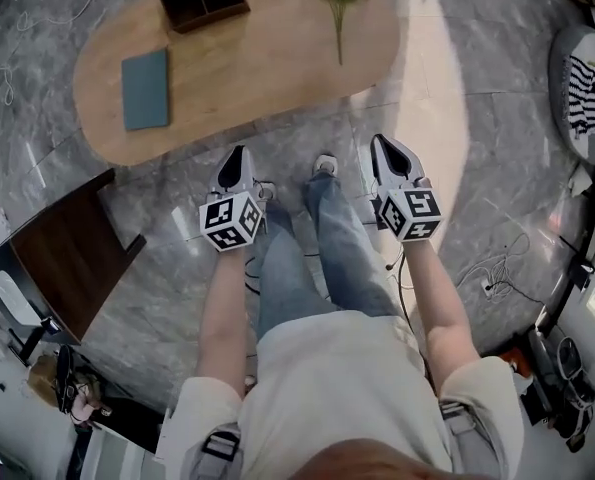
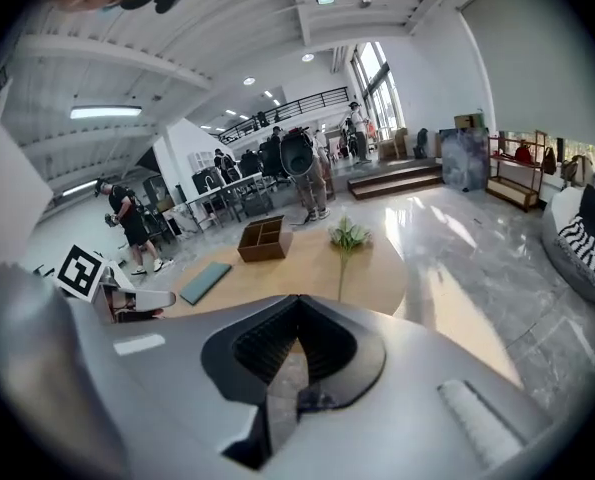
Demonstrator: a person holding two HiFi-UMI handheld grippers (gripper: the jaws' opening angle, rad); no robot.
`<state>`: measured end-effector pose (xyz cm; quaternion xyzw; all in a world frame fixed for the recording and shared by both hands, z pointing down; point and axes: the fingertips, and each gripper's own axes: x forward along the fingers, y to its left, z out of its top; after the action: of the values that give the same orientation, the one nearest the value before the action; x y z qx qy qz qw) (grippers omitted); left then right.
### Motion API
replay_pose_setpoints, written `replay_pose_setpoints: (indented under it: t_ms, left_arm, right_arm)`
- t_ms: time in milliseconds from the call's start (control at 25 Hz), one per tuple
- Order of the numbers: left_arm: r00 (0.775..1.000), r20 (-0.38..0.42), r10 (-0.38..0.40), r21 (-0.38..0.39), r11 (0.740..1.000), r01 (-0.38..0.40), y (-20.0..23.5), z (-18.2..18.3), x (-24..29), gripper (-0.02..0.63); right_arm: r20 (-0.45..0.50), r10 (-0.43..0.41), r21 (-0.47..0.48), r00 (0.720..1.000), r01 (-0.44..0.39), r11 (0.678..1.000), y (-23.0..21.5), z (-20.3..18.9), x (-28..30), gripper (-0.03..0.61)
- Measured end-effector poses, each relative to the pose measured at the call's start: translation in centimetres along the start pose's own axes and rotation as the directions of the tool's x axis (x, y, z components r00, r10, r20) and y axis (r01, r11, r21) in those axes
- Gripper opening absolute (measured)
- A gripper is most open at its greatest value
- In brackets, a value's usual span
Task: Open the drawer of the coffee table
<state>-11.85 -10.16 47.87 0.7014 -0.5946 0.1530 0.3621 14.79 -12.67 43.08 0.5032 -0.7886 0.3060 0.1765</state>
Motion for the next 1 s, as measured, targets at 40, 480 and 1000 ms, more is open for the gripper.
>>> replay_pose_setpoints:
  t_ms: [40, 480, 1000]
  left_arm:
    - [1.0, -0.008, 0.012, -0.009, 1.0, -0.013, 0.5, -0.9, 0.7, 0.037]
    - [0.983, -0.173, 0.06, 0.055, 0.997, -0.051, 5.1, -10.2, 9.7, 0.277]
    - [0.969, -0.203, 0.139, 0.069, 0.989, -0.128, 9.2, -14.4, 16.8, 0.463]
  right_arm:
    - [-0.015, 0.0, -0.001, 1.0, 0.0, 1.0, -0.7, -0.8, 0.8, 0.002]
    - [-0.161, 0.001, -0.041, 0.987, -0.007, 0.999, -8.1, -9.1, 9.5, 0.087]
    - [-0.254, -0.01, -0.137, 0.967, -0.026, 0.99, -13.4, -15.0, 16.5, 0.273]
